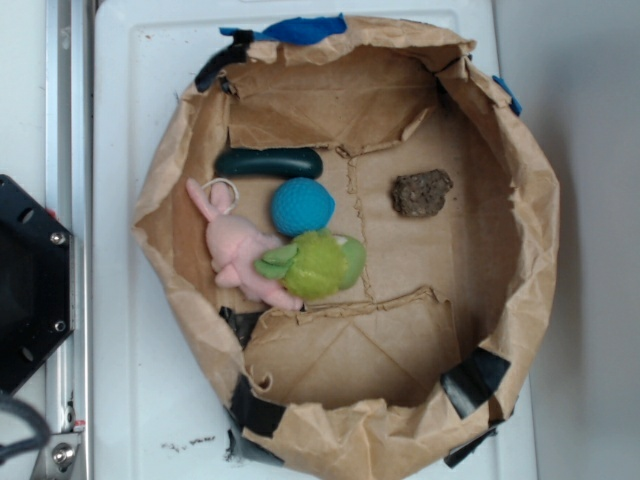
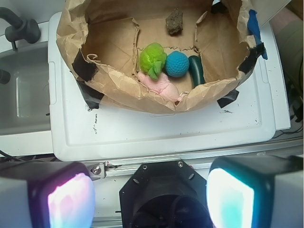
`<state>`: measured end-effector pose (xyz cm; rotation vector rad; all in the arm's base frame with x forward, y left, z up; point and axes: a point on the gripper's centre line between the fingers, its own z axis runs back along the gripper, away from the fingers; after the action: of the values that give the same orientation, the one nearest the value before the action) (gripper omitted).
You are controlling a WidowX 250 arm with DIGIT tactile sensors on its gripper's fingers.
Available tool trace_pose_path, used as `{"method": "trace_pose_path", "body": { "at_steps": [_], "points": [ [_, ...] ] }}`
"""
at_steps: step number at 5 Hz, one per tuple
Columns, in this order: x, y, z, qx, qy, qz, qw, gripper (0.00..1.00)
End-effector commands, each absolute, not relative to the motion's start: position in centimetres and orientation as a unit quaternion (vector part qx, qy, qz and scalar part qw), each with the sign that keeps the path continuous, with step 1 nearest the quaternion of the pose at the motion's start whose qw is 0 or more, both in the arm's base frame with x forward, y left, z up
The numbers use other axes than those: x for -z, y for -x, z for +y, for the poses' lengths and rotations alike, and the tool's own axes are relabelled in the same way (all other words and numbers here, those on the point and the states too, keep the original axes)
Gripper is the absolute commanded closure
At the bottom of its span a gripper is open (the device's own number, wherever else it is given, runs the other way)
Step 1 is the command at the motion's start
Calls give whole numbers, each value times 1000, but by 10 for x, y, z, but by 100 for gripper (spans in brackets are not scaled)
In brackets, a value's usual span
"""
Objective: Grab the pink bunny.
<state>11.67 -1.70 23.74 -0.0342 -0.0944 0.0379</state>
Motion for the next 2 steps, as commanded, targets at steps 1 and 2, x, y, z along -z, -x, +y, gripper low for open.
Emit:
{"method": "trace_pose_path", "body": {
  "at_steps": [1,2],
  "points": [
    [-237,-117,-17,-19,17,-47,999,0],
    [-237,-140,-4,-4,-3,-75,997,0]
  ]
}}
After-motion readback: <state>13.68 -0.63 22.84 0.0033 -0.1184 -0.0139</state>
